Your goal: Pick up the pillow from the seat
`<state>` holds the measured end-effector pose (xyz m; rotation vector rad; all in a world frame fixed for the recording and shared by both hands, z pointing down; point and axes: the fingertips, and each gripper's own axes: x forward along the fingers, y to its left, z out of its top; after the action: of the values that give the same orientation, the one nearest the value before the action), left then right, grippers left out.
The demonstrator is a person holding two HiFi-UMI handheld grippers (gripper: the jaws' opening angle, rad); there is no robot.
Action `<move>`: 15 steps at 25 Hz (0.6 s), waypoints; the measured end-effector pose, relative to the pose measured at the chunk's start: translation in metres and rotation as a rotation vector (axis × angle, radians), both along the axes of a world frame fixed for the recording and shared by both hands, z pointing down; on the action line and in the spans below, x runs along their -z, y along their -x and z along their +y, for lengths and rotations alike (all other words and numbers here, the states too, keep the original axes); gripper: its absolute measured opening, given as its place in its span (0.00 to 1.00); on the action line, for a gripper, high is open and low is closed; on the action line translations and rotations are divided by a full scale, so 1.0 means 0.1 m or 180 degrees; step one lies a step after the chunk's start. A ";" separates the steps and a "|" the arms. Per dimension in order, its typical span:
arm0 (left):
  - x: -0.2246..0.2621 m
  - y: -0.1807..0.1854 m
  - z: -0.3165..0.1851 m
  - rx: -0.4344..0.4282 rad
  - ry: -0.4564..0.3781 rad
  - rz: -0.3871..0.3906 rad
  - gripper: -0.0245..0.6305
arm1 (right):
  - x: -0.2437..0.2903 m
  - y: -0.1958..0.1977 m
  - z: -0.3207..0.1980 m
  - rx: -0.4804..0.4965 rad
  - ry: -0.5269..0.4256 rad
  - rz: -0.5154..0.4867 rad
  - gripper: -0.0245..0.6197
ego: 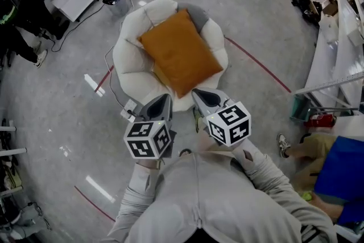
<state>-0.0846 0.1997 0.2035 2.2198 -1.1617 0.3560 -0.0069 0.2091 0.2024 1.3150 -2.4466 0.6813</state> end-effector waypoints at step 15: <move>0.01 -0.32 -1.14 0.0256 0.0122 -0.0033 0.04 | -0.01 -0.40 -1.20 0.0237 0.0138 0.0019 0.04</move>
<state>-0.0529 0.0853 0.2022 2.1336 -1.2356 0.3540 0.0332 0.0893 0.2038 1.2017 -2.4485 0.7061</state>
